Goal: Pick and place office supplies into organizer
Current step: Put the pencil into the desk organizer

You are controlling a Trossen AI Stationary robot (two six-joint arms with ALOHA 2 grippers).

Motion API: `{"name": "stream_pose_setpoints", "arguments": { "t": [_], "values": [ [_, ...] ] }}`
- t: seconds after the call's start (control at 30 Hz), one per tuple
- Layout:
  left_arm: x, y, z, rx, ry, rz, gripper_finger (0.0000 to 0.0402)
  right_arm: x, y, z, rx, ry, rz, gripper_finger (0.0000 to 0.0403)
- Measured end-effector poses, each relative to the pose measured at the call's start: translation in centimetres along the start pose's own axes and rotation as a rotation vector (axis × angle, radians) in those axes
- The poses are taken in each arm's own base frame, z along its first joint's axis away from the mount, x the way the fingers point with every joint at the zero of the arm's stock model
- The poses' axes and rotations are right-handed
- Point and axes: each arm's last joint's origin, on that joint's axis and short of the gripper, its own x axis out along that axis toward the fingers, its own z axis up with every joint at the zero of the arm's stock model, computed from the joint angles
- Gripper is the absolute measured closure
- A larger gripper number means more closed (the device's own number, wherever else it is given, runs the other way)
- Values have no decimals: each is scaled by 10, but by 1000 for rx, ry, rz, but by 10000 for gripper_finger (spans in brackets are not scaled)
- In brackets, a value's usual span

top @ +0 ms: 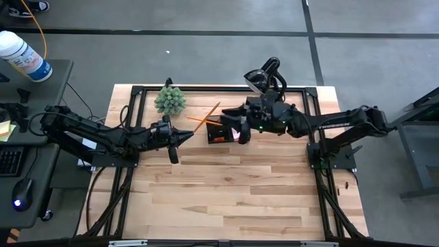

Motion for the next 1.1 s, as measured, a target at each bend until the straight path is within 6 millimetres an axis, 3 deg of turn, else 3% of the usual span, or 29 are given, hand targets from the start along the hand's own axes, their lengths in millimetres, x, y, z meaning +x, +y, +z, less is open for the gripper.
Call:
{"name": "stream_pose_setpoints", "arguments": {
  "t": [0.23, 0.47, 0.6, 0.83, 1.1],
  "values": [
    [0, -1, 3, 4, -29, -6, 401, 5, 7, 14, -153, 71, -33, 265],
    [0, -1, 3, 10, -27, -10, 401, 7, 3, 13, -165, 90, -39, 263],
    [0, -1, 3, 10, -27, -10, 401, 9, 0, 12, -176, 85, -49, 240],
    [0, -1, 3, 9, -28, -17, 401, 11, -10, 21, -114, 44, -54, 194],
    [0, -1, 4, 21, -36, -19, 401, 13, -22, 33, 27, 26, 44, 193]
  ]
}}
